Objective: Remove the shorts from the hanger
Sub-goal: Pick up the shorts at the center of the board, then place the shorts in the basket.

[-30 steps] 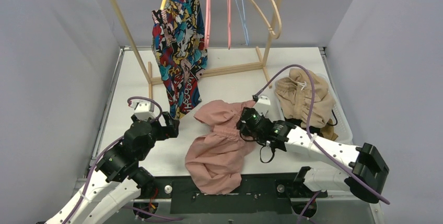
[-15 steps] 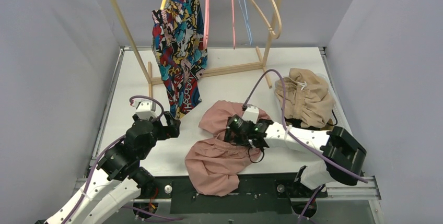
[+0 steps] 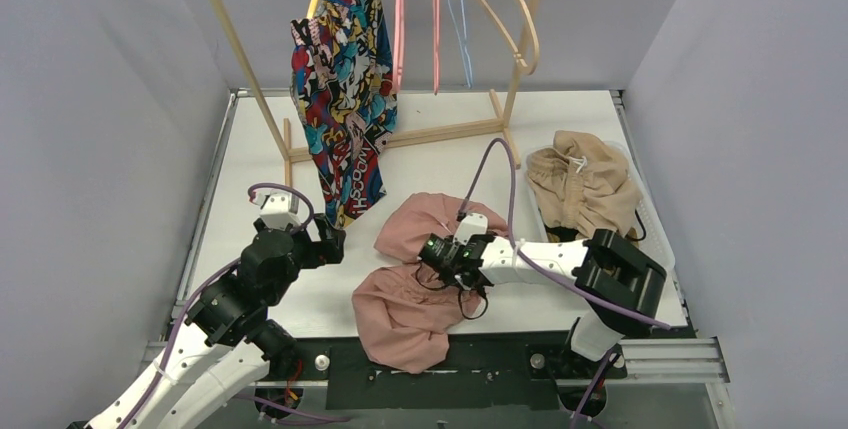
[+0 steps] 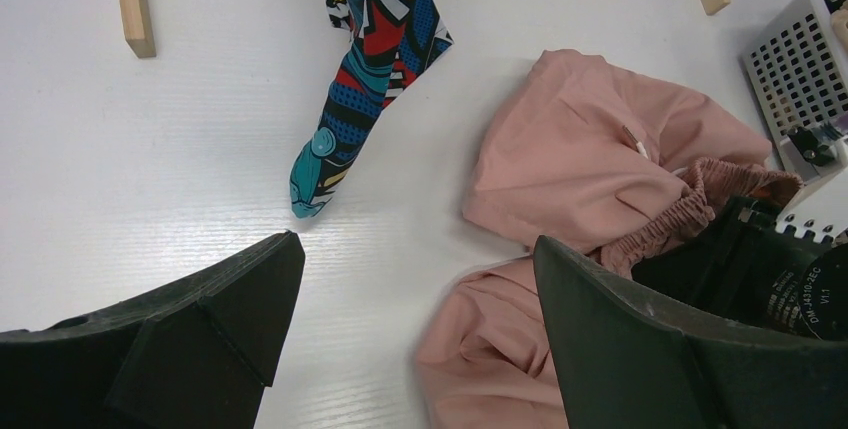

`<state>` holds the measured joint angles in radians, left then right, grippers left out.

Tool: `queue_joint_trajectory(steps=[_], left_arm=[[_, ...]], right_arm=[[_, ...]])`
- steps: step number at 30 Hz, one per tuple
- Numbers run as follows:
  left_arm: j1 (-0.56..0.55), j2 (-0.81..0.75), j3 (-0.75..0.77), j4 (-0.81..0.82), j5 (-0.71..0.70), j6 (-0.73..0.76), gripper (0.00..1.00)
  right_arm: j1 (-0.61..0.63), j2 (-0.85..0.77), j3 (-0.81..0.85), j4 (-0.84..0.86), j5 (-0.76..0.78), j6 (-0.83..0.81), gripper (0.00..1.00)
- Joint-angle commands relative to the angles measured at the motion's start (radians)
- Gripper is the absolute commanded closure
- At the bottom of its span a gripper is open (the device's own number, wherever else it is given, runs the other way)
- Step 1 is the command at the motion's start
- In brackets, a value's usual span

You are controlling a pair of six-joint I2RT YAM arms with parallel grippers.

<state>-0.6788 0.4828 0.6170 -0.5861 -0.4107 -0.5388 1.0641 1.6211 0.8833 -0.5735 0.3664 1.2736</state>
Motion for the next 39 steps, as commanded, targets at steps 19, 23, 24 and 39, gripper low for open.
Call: queue_joint_trajectory(steps=[19, 23, 24, 39], left_arm=[[0.003, 0.020, 0.007, 0.066, 0.023, 0.012, 0.15], [0.004, 0.021, 0.007, 0.066, 0.026, 0.013, 0.15], [0.004, 0.021, 0.007, 0.066, 0.026, 0.013, 0.15], [0.003, 0.027, 0.007, 0.065, 0.023, 0.010, 0.15]], right_arm=[[-0.029, -0.789, 0.051, -0.143, 0.353, -0.230, 1.00], [-0.031, -0.816, 0.122, -0.211, 0.382, -0.253, 1.00], [-0.031, -0.814, 0.147, -0.247, 0.401, -0.250, 1.00], [-0.046, -0.739, 0.451, -0.503, 0.634, -0.337, 1.00]])
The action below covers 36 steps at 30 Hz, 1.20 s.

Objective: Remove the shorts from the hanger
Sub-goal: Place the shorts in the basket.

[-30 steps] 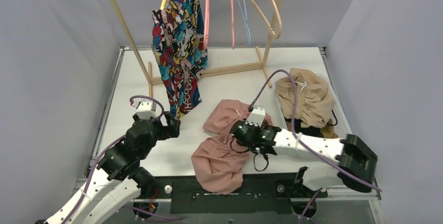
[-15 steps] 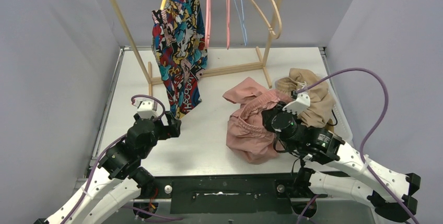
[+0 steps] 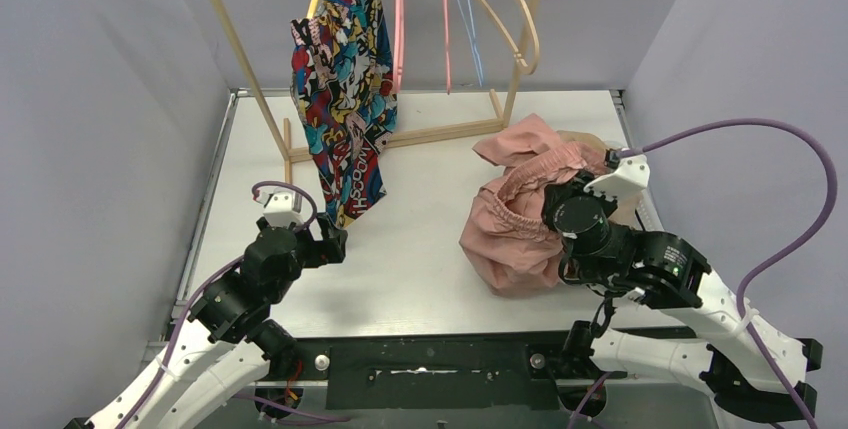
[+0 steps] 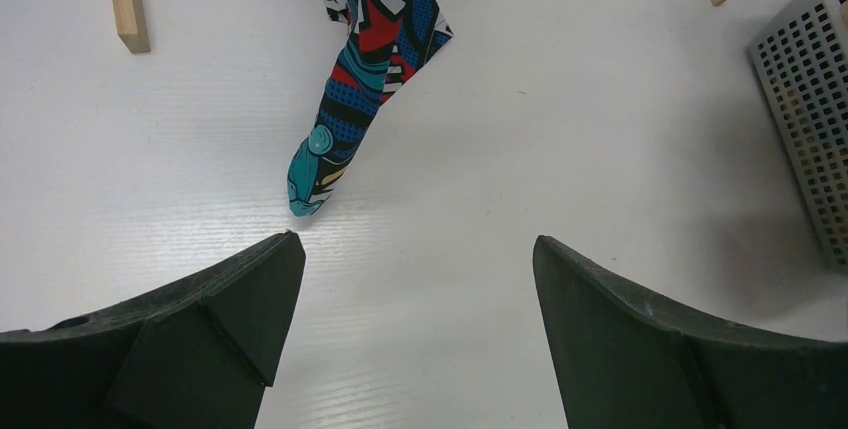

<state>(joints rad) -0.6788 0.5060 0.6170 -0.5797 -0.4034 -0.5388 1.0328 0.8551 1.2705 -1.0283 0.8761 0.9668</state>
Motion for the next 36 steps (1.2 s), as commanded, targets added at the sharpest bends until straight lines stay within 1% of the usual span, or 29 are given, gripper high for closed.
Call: queue_joint_trajectory(steps=[1, 4, 8, 13, 16, 19, 22, 26, 29, 30, 32, 35, 36], left_arm=[[0.002, 0.005, 0.007, 0.060, 0.017, 0.010, 0.15], [0.004, 0.004, 0.007, 0.060, 0.018, 0.009, 0.15], [0.004, 0.002, 0.007, 0.060, 0.019, 0.010, 0.15], [0.003, 0.001, 0.005, 0.060, 0.021, 0.011, 0.15], [0.002, 0.002, 0.005, 0.062, 0.025, 0.011, 0.15], [0.002, 0.001, 0.005, 0.061, 0.027, 0.013, 0.15], [0.002, -0.008, 0.006, 0.059, 0.025, 0.013, 0.15], [0.002, -0.012, 0.003, 0.058, 0.023, 0.012, 0.15], [0.002, -0.011, 0.005, 0.060, 0.024, 0.013, 0.15], [0.001, -0.009, 0.004, 0.060, 0.023, 0.013, 0.15], [0.002, -0.009, 0.005, 0.060, 0.023, 0.013, 0.15], [0.001, -0.013, 0.003, 0.058, 0.020, 0.011, 0.15], [0.001, -0.014, 0.004, 0.058, 0.018, 0.011, 0.15]], right_arm=[[-0.021, 0.038, 0.067, -0.048, 0.124, -0.038, 1.00], [-0.029, 0.070, 0.079, -0.039, 0.111, -0.074, 1.00], [-0.073, 0.111, 0.149, -0.083, 0.145, -0.079, 1.00], [-0.206, 0.156, 0.236, -0.056, 0.142, -0.249, 0.99], [-0.349, 0.189, 0.277, 0.021, 0.040, -0.408, 0.99], [-0.537, 0.223, 0.322, 0.034, -0.009, -0.481, 1.00], [-0.688, 0.226, 0.361, 0.096, -0.137, -0.577, 1.00], [-0.840, 0.283, 0.456, 0.107, -0.231, -0.667, 1.00], [-0.904, 0.329, 0.487, 0.087, -0.289, -0.706, 1.00], [-0.909, 0.332, 0.471, 0.077, -0.309, -0.694, 1.00], [-0.910, 0.309, 0.370, 0.085, -0.377, -0.666, 1.00], [-0.910, 0.262, 0.102, 0.133, -0.416, -0.601, 0.99], [-0.911, 0.260, 0.038, 0.135, -0.431, -0.576, 0.99]])
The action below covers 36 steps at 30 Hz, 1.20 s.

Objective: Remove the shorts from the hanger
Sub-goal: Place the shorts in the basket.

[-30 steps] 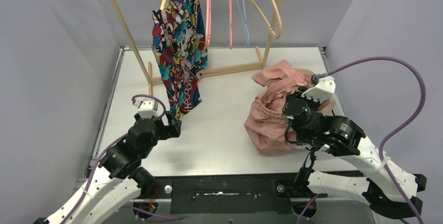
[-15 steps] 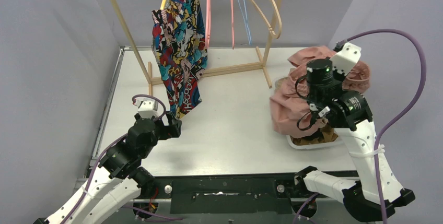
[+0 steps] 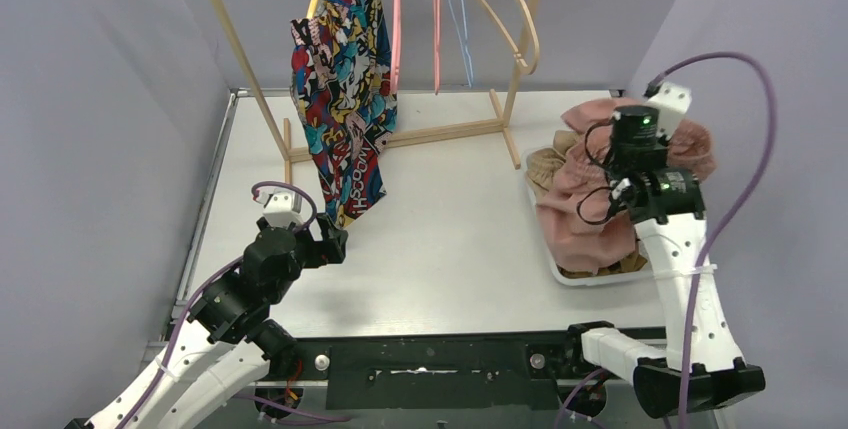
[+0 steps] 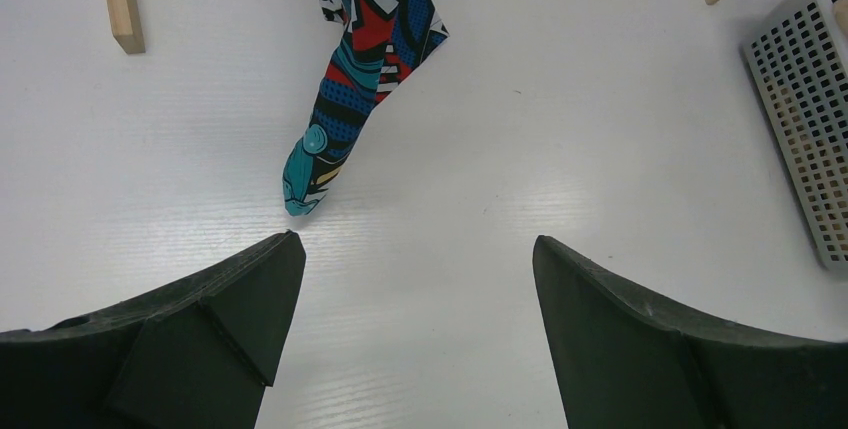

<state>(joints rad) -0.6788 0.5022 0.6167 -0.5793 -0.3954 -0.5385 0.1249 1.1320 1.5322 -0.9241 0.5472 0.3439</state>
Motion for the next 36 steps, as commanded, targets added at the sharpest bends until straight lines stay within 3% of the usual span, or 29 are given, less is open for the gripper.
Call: queue_joint_trajectory(steps=[1, 7, 13, 18, 21, 26, 36], left_arm=[[0.000, -0.010, 0.004, 0.059, 0.011, 0.011, 0.15], [0.001, -0.002, 0.004, 0.065, 0.023, 0.015, 0.15], [0.000, -0.003, 0.004, 0.064, 0.031, 0.018, 0.15], [0.001, -0.019, 0.003, 0.065, 0.027, 0.020, 0.15], [0.001, -0.019, 0.001, 0.067, 0.028, 0.021, 0.15], [0.000, -0.012, 0.004, 0.062, 0.024, 0.019, 0.15], [0.000, -0.032, -0.002, 0.063, -0.010, 0.007, 0.15]], right_arm=[[-0.007, -0.016, -0.279, 0.031, -0.125, 0.070, 0.99], [-0.085, 0.006, -0.529, 0.078, -0.262, 0.140, 0.99], [-0.178, 0.012, -0.589, 0.112, -0.381, 0.142, 0.97], [-0.255, 0.056, -0.735, 0.182, -0.492, 0.154, 0.95], [-0.255, 0.085, -0.687, 0.147, -0.511, 0.162, 0.94], [-0.257, -0.004, -0.655, 0.141, -0.425, 0.160, 0.75], [-0.258, -0.065, -0.570, 0.057, -0.393, 0.163, 0.53]])
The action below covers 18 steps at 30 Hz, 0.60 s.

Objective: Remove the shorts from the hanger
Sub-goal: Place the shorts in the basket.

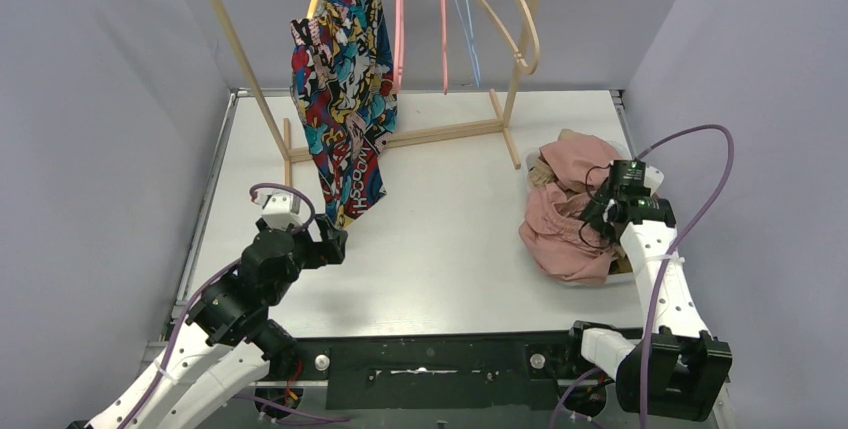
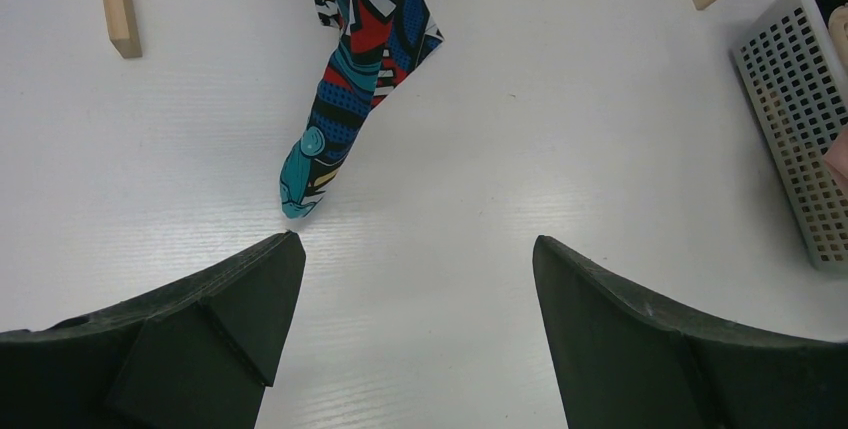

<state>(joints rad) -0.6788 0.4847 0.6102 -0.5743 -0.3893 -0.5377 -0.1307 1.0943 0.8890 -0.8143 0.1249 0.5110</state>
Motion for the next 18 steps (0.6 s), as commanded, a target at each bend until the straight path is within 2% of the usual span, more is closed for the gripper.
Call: queue_joint_trajectory(steps=[1, 4, 7, 9, 10, 15, 18], left_arm=[[0.001, -0.017, 0.004, 0.055, -0.027, 0.000, 0.15], [0.000, -0.021, -0.001, 0.054, -0.039, -0.007, 0.15], [-0.004, -0.020, 0.002, 0.036, -0.065, -0.032, 0.14], [-0.023, -0.021, 0.013, 0.005, -0.091, -0.053, 0.14], [-0.034, -0.023, 0.018, -0.009, -0.107, -0.061, 0.15], [-0.049, -0.047, 0.008, 0.005, -0.129, -0.064, 0.14], [-0.048, -0.050, 0.007, 0.007, -0.125, -0.061, 0.15]], right_arm=[[-0.003, -0.025, 0.081, -0.058, 0.036, -0.006, 0.52], [-0.004, -0.009, 0.083, -0.070, 0.097, 0.001, 0.45], [-0.003, 0.007, 0.123, -0.106, 0.115, 0.022, 0.42], [-0.003, 0.007, 0.151, -0.108, 0.127, 0.034, 0.30], [-0.005, 0.009, 0.161, -0.107, 0.121, 0.036, 0.29], [-0.001, 0.014, 0.195, -0.122, 0.015, 0.068, 0.28], [0.015, -0.003, 0.241, -0.169, 0.010, 0.090, 0.20]])
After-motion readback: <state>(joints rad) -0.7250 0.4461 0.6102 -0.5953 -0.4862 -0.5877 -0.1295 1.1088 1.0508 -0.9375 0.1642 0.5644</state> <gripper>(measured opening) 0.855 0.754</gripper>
